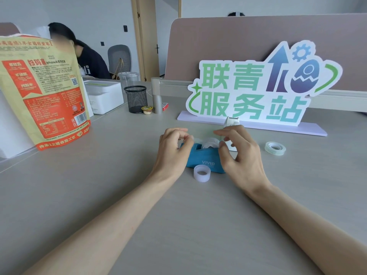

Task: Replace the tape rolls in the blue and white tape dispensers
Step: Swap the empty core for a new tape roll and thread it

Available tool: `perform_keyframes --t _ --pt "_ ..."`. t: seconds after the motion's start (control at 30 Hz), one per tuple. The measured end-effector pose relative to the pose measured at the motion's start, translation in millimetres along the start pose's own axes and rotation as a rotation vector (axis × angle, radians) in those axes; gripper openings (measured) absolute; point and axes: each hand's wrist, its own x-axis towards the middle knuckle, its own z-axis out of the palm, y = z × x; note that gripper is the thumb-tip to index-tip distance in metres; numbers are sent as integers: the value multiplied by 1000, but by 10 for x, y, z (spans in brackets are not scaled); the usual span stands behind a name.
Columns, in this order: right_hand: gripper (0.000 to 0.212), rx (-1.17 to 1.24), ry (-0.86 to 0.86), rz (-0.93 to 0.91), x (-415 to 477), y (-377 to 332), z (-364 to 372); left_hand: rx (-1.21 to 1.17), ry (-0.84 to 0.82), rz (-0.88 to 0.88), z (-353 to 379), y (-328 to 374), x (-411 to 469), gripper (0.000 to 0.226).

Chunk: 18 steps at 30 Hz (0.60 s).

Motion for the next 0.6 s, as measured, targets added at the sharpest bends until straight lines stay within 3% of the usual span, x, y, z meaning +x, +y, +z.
perform_keyframes --t 0.27,0.6 --pt "27 -13 -32 -19 3 34 14 45 86 -26 -281 -176 226 25" --pt "27 -18 -54 12 1 35 18 182 67 -41 -425 -298 273 18"
